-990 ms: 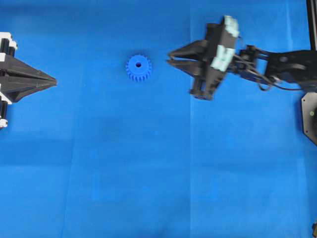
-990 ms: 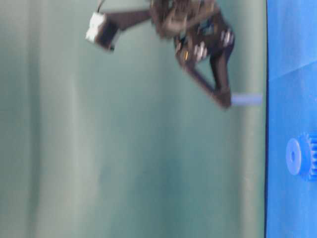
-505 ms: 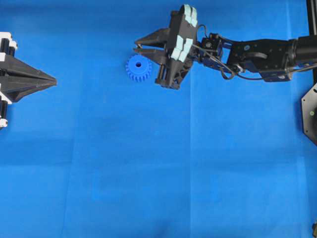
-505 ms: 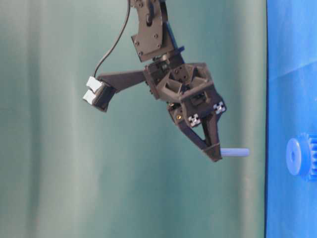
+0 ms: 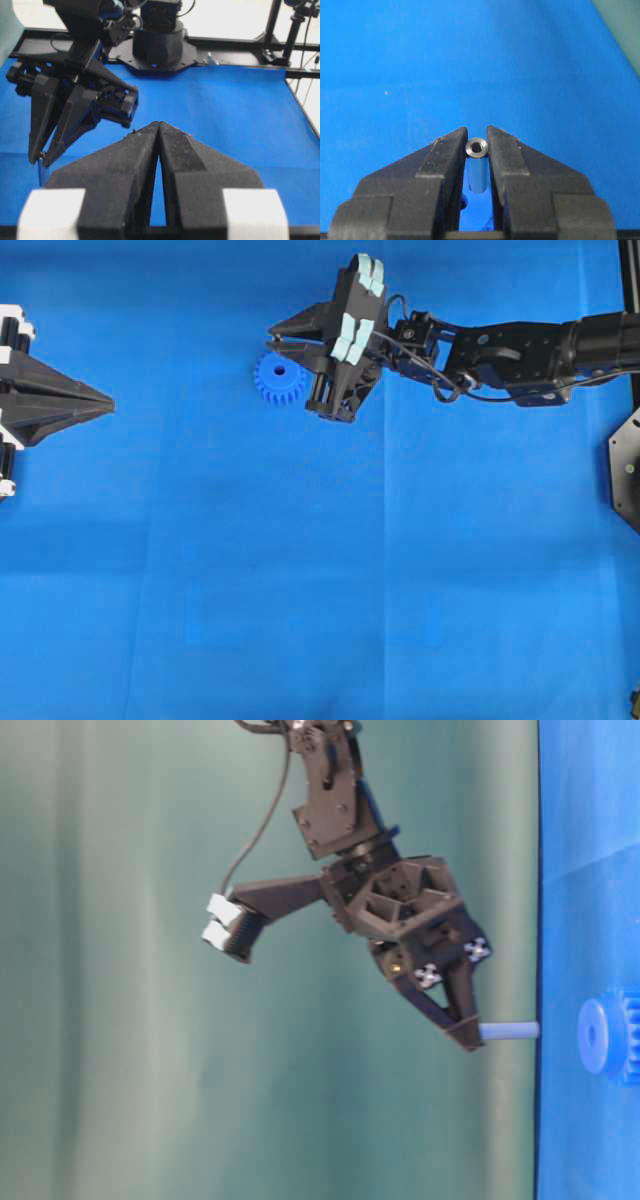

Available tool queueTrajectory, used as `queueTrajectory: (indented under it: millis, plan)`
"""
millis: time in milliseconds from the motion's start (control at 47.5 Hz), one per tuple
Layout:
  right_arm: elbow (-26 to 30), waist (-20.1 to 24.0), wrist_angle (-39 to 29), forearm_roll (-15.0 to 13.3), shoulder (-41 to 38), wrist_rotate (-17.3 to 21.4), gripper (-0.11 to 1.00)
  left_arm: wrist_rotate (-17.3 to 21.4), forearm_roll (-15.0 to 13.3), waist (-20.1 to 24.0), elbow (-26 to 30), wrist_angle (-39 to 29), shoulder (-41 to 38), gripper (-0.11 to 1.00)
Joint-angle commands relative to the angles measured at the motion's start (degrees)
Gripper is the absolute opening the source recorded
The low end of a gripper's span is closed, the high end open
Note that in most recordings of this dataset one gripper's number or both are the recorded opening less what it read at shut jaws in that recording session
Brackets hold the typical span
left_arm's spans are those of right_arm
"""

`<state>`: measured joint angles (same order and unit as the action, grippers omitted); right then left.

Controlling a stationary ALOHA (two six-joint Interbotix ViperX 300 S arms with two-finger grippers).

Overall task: Insert the shaft placed at a random location into the center hole of the small gear at another random location.
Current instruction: 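Lift the shaft with the right gripper and carry it toward the blue gear, then align the held shaft above the gear's center hole with the right gripper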

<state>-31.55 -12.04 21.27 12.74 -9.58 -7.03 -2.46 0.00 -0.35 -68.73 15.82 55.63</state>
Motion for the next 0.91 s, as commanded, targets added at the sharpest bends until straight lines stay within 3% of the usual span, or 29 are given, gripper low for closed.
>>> queueTrajectory:
  millis: [0,358,885]
  plan:
    - [1.58,0.35,1.23,1.14,-0.26,0.09,0.02,0.00,0.00,0.18,0.62,0.35,-0.18,0.00]
    - [1.32,0.53,3.52,4.39,-3.69,0.09,0.02,0.00,0.00,0.18,0.53,0.26,-0.18,0.00]
    - [1.05,1.67,4.57,5.45,-0.79,0.18,0.02,-0.09,0.00,0.09,0.53,0.26,-0.18,0.00]
